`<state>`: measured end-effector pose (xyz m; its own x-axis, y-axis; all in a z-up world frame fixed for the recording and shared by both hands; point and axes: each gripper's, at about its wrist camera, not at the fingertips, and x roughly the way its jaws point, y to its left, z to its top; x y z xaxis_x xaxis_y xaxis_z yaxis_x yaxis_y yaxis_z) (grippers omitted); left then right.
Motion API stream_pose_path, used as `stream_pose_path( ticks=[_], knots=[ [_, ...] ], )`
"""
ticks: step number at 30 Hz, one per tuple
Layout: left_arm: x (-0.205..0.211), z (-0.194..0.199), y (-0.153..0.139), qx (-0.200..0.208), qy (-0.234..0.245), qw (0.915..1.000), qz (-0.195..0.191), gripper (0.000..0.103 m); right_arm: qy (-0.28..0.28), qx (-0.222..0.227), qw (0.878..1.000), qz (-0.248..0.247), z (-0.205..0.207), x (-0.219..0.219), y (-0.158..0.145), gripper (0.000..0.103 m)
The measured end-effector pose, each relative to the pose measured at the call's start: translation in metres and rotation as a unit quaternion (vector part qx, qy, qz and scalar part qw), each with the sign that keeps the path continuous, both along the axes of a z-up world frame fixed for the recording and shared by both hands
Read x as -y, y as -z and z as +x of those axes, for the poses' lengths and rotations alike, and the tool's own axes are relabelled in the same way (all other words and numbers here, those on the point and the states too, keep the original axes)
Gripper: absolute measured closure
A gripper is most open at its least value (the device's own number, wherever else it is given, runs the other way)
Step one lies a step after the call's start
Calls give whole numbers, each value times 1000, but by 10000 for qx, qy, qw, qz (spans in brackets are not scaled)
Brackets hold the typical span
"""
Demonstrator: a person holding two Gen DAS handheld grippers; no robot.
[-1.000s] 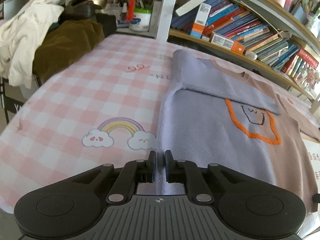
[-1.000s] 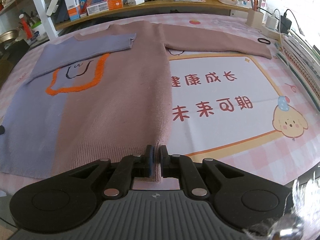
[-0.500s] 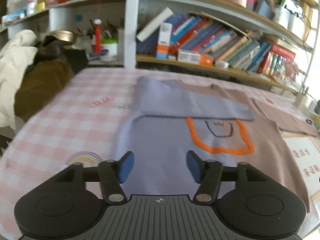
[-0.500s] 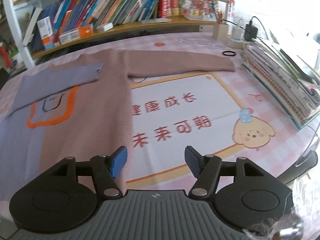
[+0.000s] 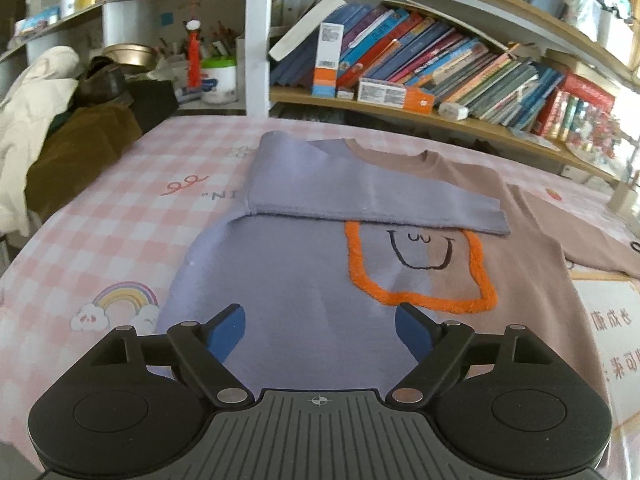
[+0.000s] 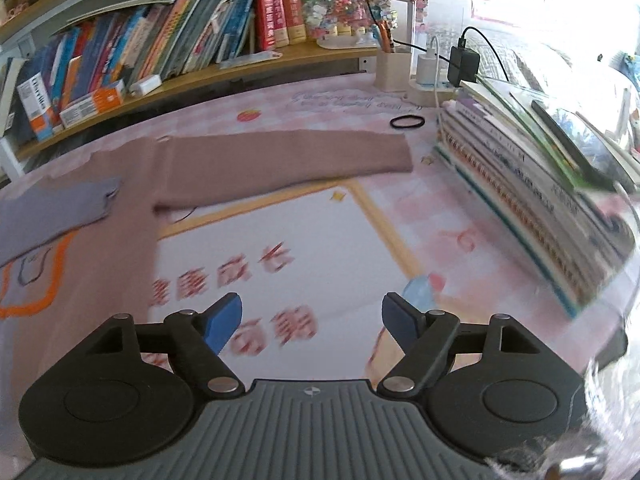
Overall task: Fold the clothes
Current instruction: 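Reach the right gripper to the pink sleeve cuff and grasp it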
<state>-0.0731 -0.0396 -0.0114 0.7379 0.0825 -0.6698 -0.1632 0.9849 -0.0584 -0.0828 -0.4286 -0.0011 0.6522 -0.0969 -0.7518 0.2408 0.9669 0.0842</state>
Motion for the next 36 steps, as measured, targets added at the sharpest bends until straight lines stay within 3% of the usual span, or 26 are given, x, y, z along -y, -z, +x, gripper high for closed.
stream_pose_path(
  ticks=[4,10,15,25,31,33,36],
  knots=[
    [28,-2,-2,-79,-269,9995,164,12,-213,23,9998,24,27,36,4,26],
    [70,-17,-2,-222,-578,9973,396,12,-516,62,9986,121,75,85,14,27],
    [96,-33,-4,-333,-845,9941,593,12,-771,35,9967,266,114,117,23,36],
    [113,-54,-9,-472,-1422,9859,745,12,-809,-106,9959,383,154,138,40,40],
    [116,-56,-10,-506,-1547,9834,803,12,-753,-99,9955,559,162,143,44,61],
    [117,-55,-11,-509,-1549,9831,830,12,-754,-94,9958,515,165,144,44,76],
    [117,-55,-11,-503,-1532,9831,870,12,-728,-29,9929,940,170,151,45,87]
  ],
)
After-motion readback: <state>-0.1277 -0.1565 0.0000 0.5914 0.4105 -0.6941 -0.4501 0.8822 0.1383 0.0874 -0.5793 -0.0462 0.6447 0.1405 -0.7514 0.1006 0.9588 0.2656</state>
